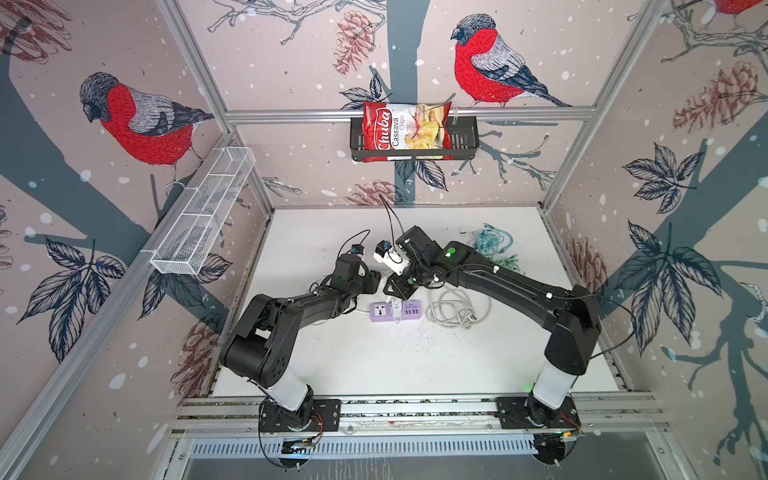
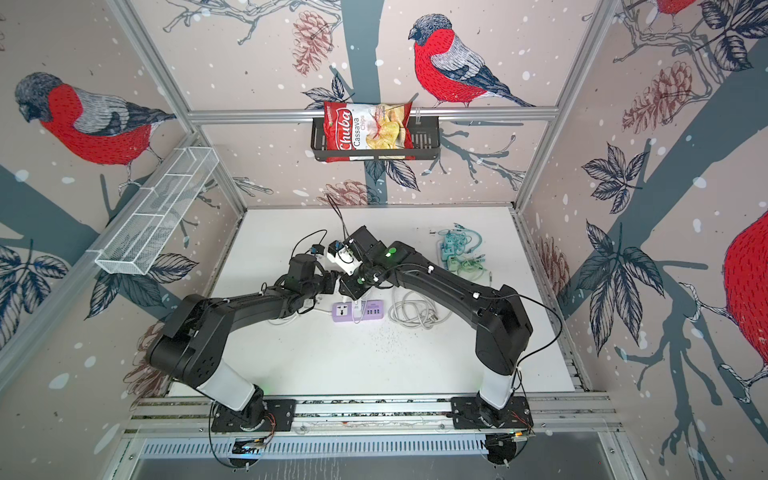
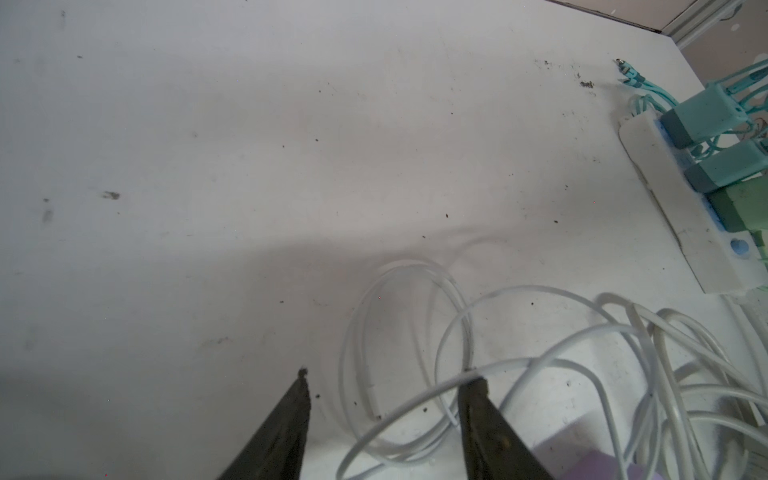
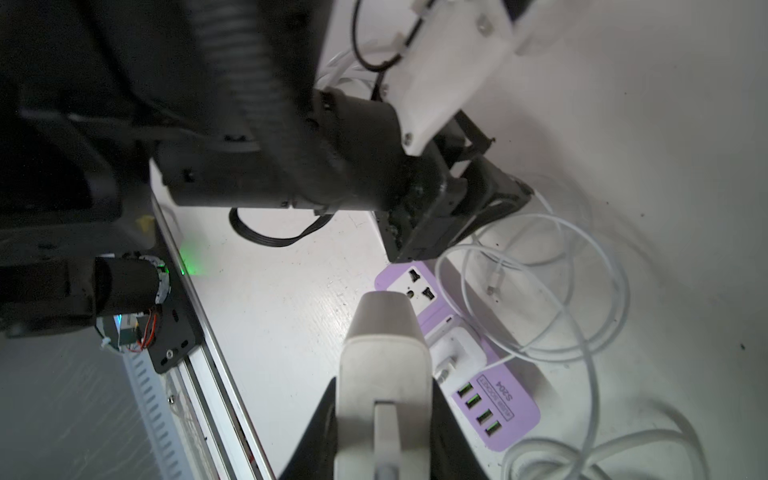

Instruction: Insert the plug

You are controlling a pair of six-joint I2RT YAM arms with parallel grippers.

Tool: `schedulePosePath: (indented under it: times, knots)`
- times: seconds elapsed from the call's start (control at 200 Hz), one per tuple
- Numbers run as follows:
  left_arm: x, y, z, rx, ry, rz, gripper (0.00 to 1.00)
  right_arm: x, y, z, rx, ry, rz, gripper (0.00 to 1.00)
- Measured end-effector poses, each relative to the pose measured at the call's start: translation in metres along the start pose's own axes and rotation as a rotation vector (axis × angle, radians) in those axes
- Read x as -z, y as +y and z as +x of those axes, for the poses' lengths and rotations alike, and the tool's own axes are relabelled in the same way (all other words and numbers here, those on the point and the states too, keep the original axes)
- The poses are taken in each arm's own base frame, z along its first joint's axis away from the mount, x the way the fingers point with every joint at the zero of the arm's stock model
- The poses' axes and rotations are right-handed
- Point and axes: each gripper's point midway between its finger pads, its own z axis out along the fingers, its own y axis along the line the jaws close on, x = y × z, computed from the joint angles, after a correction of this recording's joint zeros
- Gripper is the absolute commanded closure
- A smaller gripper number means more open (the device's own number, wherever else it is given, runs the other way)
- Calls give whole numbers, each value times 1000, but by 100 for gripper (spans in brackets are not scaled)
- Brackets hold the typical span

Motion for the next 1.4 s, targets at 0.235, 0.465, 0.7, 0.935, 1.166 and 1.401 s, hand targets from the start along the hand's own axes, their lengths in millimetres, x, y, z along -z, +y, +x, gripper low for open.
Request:
schedulePosePath:
  times: [0.235,0.465,0.7,0.935,1.166,1.401]
  knots:
    - [11,0,-3,15,35,32,33,-20,-3,5,133,69,-18,91]
    - [19,18,6,83,75,22,27,-37,-10,20,202,147,-10,91]
    - [22,9,12,106,109,78,29,-38,-11,12,279,144,-9,90]
    - [54,22,-13,147,9,45,27,-38,-7,5,334,131,-16,90]
    - [59,33,-11,161,22,6,29,-43,9,8,364,132,-87,90]
    - [67,36,-5,179,10,-9,29,-60,17,25,355,178,-146,90]
